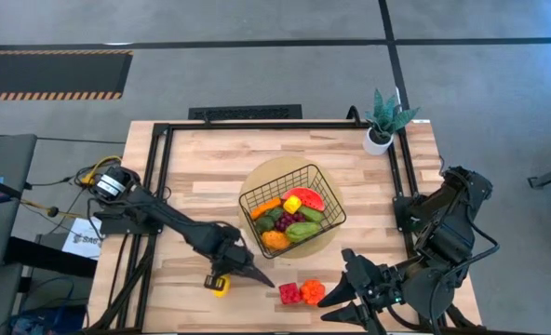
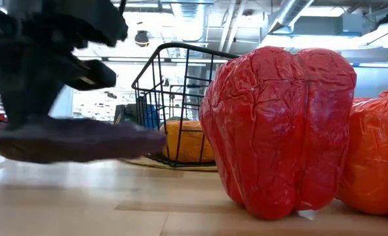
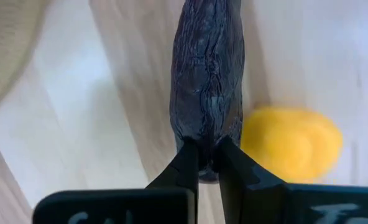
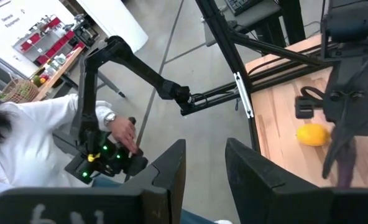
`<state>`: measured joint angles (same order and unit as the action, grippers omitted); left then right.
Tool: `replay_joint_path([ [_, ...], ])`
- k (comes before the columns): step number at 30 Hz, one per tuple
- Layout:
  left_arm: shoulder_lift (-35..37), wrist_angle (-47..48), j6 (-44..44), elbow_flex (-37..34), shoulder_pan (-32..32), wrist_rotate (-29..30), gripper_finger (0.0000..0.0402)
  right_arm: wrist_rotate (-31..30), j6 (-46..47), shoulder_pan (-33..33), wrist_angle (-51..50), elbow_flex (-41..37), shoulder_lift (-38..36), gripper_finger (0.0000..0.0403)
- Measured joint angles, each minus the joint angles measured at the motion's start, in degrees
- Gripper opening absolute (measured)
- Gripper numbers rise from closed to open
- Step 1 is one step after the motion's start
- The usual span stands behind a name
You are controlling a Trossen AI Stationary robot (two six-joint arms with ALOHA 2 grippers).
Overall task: Build produce basket
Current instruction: Put the purple eggplant into the wire basket
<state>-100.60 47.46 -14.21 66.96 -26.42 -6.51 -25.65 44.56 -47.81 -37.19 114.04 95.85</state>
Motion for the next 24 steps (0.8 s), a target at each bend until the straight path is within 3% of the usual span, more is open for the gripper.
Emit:
replay_joint_path([
  [7, 0.0, 11.1, 1.7, 8.2, -2.0, -0.4, 0.0005, 0.0, 0.0, 0.0, 0.0, 0.0, 0.0, 0.0131],
  [14, 0.1, 22.2, 3.9, 23.2, -1.9, 2.8, 0.0004, 0.0, 0.0, 0.0, -0.1, 0.0, 0.0, 0.0131],
  [18, 0.1, 26.0, 4.9, 32.7, -1.8, 8.4, 0.0004, 0.0, -0.1, 0.0, -0.1, 0.0, 0.0, 0.0131],
  [24, 0.2, 23.7, 7.6, 42.8, 1.5, 20.2, 0.0004, 0.0, -1.6, 0.2, -0.2, 0.0, 0.0, 0.0131],
])
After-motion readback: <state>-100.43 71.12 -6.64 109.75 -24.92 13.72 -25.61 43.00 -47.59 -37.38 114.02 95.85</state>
